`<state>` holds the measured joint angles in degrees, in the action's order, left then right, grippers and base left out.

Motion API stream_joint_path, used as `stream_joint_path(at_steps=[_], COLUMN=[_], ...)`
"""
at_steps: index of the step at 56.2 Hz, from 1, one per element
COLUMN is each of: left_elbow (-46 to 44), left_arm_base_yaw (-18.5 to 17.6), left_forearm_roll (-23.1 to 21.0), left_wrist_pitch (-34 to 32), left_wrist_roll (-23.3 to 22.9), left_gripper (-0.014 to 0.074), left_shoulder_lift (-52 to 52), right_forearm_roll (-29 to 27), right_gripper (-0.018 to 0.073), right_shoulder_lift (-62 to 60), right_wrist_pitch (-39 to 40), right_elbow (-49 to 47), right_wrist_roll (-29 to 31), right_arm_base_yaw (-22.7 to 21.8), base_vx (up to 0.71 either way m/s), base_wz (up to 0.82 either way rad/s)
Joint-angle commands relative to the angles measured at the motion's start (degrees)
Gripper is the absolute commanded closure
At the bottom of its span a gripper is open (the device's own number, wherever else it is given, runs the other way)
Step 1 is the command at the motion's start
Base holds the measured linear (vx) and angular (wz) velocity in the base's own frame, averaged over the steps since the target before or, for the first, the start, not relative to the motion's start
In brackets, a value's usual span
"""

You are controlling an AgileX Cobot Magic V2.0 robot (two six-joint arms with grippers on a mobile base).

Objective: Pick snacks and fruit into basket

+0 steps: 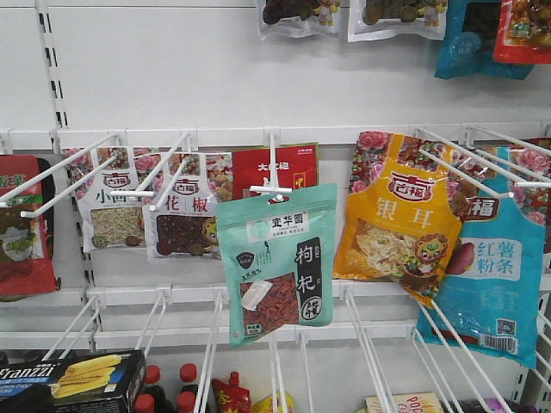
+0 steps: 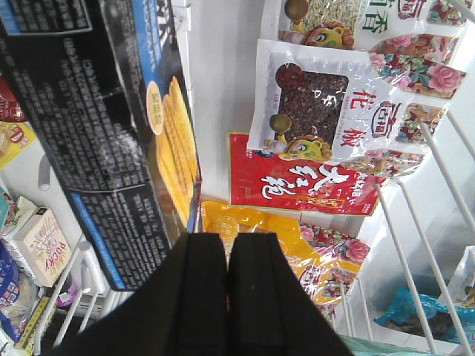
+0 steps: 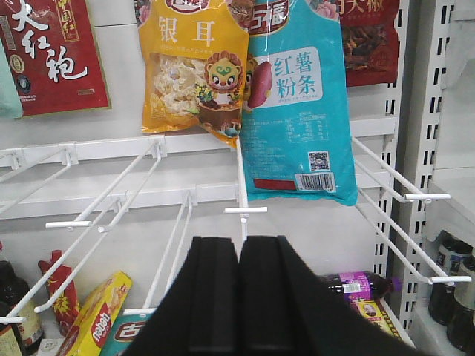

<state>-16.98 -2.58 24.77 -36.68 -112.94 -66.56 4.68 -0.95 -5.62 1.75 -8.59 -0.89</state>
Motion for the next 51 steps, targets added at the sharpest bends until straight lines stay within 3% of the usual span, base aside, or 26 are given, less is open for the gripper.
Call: stream_joint_path(at_steps=[1,13,18,36,51], left_elbow=[-1.64,-1.64,-1.64,-1.64,-1.64], left_arm_base_yaw=[-0.41,-0.35,-0.35,-0.35,-0.35], left_forearm_roll=[-0.69,-0.70,-0.58,-0.57,-0.75], left_wrist_pitch=[-4.88,-3.28,-1.98,3.74,2.82], left_wrist_roll=[-0.37,-0.37,-0.37,-0.37,-0.37], left_gripper=[0.0316,0.0016,-0.0060,-0.0066,-0.0064], left_shoulder_lift=[0.79,0.79,0.79,0.79,-1.78], right_forearm_roll=[0.41,0.41,0.41,0.41,0.41], right_gripper=[0.0561,0.0561,0.0561,0.0561,0.0561], right_shoulder_lift=[-0.50,-0.50,-0.50,-0.50,-0.50], right_wrist_pitch=[4.81,4.81,4.81,4.81,4.81], right_elbow=[0.36,0.36,0.36,0.36,0.36], right_wrist_roll=[0.25,0.25,0.25,0.25,0.25], right_arm_base_yaw=[-0.18,-0.18,-0.18,-0.18,-0.18], base_vx=[0.00,0.00,0.00,0.00,0.00], base_wz=[0.00,0.00,0.00,0.00,0.00])
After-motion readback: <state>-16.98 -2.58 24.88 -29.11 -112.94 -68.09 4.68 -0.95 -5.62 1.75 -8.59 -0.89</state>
